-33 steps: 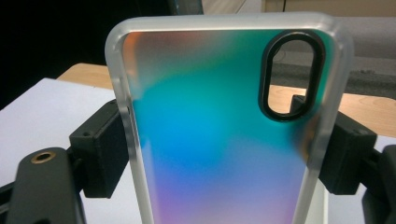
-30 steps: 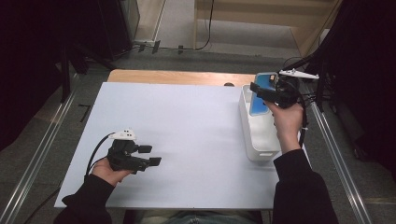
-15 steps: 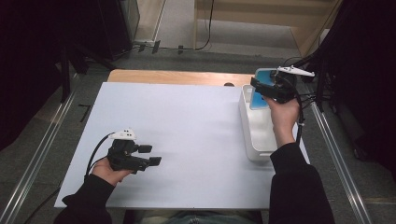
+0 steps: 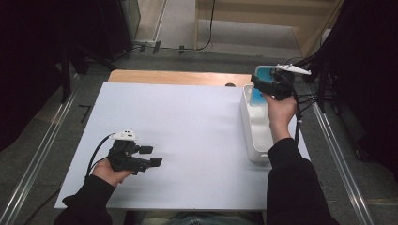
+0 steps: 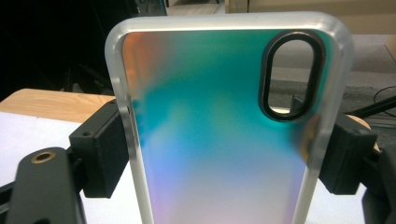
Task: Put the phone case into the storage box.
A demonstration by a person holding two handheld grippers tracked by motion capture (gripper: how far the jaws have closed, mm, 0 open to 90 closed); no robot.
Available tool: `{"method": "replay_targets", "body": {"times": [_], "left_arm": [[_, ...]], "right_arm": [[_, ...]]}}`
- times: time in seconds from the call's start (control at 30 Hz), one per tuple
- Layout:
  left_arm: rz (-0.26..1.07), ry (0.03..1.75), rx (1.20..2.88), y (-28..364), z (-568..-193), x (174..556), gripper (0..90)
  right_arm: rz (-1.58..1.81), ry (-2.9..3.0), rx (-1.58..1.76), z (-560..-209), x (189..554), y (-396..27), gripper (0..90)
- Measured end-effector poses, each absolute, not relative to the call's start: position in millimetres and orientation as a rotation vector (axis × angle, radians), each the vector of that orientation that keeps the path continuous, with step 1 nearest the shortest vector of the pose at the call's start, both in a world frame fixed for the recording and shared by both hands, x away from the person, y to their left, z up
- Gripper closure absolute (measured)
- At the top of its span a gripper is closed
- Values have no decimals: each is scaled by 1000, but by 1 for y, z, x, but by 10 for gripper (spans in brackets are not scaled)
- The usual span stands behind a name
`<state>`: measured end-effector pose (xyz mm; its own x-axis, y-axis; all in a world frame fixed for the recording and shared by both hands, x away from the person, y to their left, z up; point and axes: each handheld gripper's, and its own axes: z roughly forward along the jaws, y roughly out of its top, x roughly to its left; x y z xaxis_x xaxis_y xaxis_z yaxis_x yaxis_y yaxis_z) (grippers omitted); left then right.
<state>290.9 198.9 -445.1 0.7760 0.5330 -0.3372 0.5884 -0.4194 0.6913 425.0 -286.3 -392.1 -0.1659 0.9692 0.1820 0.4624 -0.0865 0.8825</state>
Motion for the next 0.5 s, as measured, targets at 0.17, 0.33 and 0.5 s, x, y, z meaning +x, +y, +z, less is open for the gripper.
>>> {"method": "replay_targets", "body": {"times": [0.17, 0.33, 0.5], "left_arm": [[-83, 833, 2108, 199, -445, 291, 303], [-90, 833, 2110, 198, -445, 290, 303], [-89, 828, 2104, 198, -445, 290, 304]], "right_arm": [[1203, 1631, 1573, -397, 431, -286, 158], [1199, 1612, 1581, -402, 435, -286, 158], [1188, 1603, 1571, -405, 440, -287, 158]]}}
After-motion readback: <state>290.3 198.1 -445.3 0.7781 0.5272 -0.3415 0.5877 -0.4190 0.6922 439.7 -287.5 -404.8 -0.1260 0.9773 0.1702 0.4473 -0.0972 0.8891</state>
